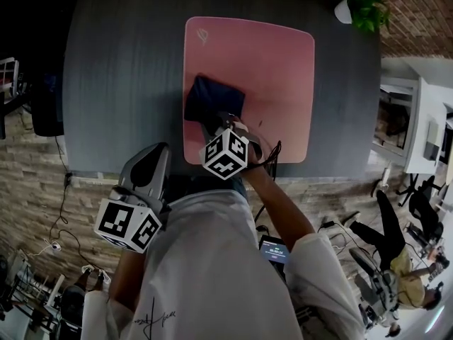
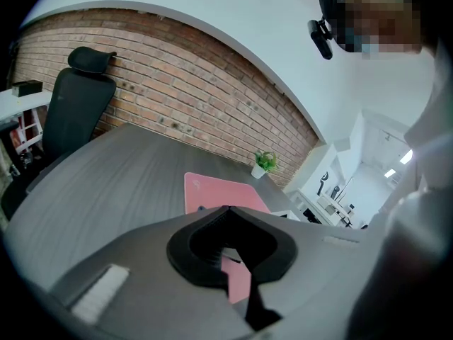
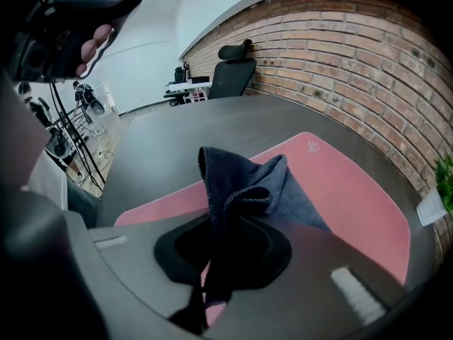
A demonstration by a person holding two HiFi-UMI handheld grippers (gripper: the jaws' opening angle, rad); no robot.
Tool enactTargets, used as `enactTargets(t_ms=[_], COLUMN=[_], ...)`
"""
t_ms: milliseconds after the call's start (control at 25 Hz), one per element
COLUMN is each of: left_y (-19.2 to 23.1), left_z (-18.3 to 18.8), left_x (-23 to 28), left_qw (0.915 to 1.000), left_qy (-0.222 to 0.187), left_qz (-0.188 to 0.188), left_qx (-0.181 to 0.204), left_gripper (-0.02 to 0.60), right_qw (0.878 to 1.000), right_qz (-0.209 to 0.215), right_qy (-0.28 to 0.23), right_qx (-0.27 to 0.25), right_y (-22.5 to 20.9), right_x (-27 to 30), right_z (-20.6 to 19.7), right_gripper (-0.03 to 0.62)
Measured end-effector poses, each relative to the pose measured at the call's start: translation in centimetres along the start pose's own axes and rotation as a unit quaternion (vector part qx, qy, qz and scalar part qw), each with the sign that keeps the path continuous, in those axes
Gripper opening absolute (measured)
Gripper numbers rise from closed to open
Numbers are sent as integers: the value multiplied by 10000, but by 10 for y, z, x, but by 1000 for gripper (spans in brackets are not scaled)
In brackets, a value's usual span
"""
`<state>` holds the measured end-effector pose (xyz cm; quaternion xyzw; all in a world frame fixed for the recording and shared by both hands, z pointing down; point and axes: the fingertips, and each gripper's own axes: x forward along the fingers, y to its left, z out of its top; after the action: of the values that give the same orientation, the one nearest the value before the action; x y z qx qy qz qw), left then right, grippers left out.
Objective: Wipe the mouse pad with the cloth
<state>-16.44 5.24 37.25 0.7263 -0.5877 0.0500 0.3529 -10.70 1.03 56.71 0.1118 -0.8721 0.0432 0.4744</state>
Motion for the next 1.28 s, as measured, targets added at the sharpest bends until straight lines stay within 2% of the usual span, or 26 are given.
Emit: enactTargets(t_ms=[400,640,920,1280], left_y=[14,15,5,0], left_z=[-12,-12,-8,-6], left_x=[2,8,26,36], left_qw=[9999,9998,9994,9988], left_qy=[94,150,273,407], left_qz=[109,29,-185,-234], left_qx=[-69,-81,59,111], left_gripper=[15,15,15,15], right_qw=[9997,9989,9942,9860], right_qz=[90,231,426,752], right_qy=[-9,23,62,136], right_qx=[-230,-398,-981,-1481], right_y=[7,15,25,32], right_x=[-3,-4,-8,-13], right_z=[-4,-7,-15,-23], right_gripper=[32,34,34,34])
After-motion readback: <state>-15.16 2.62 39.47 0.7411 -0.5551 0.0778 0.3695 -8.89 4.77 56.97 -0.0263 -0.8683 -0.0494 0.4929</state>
